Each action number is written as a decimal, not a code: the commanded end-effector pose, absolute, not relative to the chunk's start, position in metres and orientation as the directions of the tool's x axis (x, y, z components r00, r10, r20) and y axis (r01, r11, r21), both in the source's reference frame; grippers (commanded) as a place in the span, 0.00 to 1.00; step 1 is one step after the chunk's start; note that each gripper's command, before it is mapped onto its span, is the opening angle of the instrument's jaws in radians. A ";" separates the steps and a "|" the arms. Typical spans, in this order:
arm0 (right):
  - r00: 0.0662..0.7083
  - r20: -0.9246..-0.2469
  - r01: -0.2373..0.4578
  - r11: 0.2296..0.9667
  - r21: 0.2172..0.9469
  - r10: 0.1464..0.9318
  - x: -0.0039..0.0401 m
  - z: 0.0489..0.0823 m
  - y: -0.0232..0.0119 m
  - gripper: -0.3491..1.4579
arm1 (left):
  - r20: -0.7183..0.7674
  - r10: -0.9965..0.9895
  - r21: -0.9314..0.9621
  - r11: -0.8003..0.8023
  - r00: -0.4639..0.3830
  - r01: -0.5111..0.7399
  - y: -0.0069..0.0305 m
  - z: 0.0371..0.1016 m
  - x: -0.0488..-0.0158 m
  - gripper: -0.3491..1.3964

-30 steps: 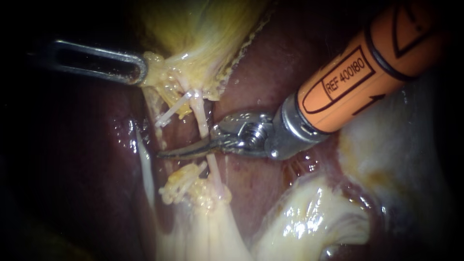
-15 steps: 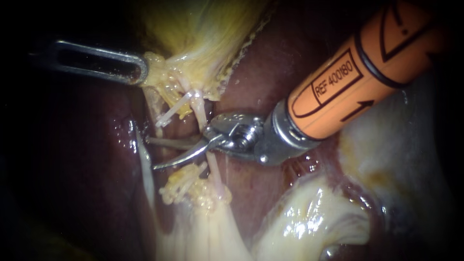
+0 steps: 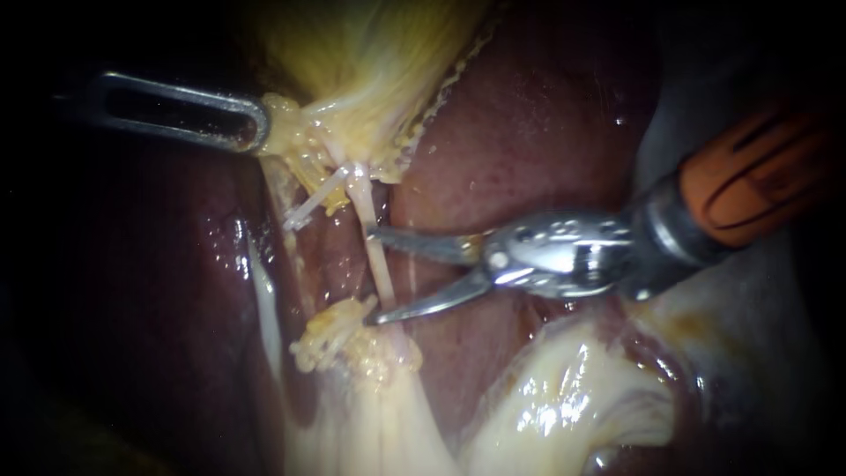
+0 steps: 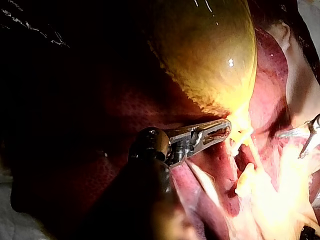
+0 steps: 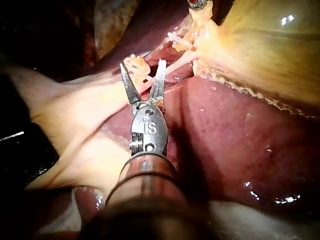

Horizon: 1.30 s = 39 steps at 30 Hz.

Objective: Go back from the cut left tube

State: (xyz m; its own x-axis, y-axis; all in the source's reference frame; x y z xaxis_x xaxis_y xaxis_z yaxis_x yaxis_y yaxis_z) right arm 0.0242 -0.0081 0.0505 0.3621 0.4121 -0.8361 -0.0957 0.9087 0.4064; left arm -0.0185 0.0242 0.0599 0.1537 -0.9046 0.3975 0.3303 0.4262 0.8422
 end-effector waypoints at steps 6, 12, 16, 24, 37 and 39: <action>0.564 -0.759 -0.096 0.938 0.332 0.326 0.0201 0.0485 -0.0074 0.99 | 0.398 -0.904 0.842 0.427 0.154 0.331 0.0241 0.0599 -0.0185 0.00; 0.610 -0.721 -0.093 0.933 0.347 0.329 0.0190 0.0476 -0.0069 0.99 | 0.398 -0.904 0.842 0.427 0.154 0.330 0.0241 0.0600 -0.0185 0.00; 0.610 -0.722 -0.091 0.934 0.347 0.327 0.0190 0.0474 -0.0072 0.99 | 0.399 -0.904 0.841 0.427 0.154 0.331 0.0241 0.0602 -0.0186 0.00; 0.617 -0.718 -0.086 0.934 0.347 0.323 0.0184 0.0467 -0.0077 0.99 | 0.407 -0.901 0.835 0.433 0.150 0.340 0.0235 0.0619 -0.0202 0.00; 0.663 -0.674 -0.085 0.927 0.365 0.326 0.0178 0.0465 -0.0080 0.99 | 0.412 -0.898 0.829 0.439 0.154 0.348 0.0234 0.0641 -0.0225 0.00; 0.663 -0.674 -0.085 0.927 0.365 0.326 0.0178 0.0465 -0.0080 0.99 | 0.412 -0.898 0.829 0.439 0.154 0.347 0.0234 0.0641 -0.0225 0.00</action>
